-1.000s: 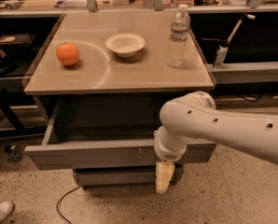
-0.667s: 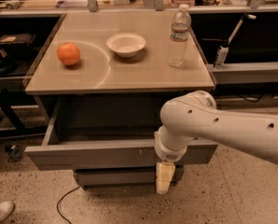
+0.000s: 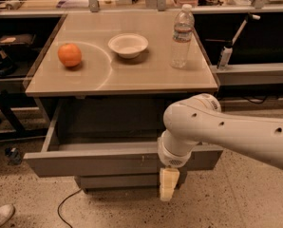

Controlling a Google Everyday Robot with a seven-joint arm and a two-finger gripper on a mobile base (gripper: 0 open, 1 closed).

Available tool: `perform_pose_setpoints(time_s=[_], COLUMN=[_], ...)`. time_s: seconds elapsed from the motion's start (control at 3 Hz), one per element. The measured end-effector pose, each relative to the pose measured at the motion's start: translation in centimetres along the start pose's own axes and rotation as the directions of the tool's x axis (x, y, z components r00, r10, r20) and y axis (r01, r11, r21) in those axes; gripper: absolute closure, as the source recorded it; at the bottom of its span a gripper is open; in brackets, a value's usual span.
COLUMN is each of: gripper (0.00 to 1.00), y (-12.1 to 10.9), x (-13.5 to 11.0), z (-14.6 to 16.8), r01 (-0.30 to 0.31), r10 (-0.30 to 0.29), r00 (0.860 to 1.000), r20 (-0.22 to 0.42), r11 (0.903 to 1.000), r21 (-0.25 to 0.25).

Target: Open top drawer

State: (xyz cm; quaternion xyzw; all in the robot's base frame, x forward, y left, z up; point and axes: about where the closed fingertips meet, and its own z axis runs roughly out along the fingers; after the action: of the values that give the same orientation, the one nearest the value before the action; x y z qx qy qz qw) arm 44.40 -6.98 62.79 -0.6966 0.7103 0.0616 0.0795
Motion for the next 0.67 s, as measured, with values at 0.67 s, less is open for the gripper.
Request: perform_pose_setpoints(time_s=[0.67], gripper=[0.00], y=[3.84], x=[1.57], z=[-0.67], r01=[-0.041], r10=[0.041], r00=[0.999], r20=[-0.002], r11=[0.9983], r21=[-0.040])
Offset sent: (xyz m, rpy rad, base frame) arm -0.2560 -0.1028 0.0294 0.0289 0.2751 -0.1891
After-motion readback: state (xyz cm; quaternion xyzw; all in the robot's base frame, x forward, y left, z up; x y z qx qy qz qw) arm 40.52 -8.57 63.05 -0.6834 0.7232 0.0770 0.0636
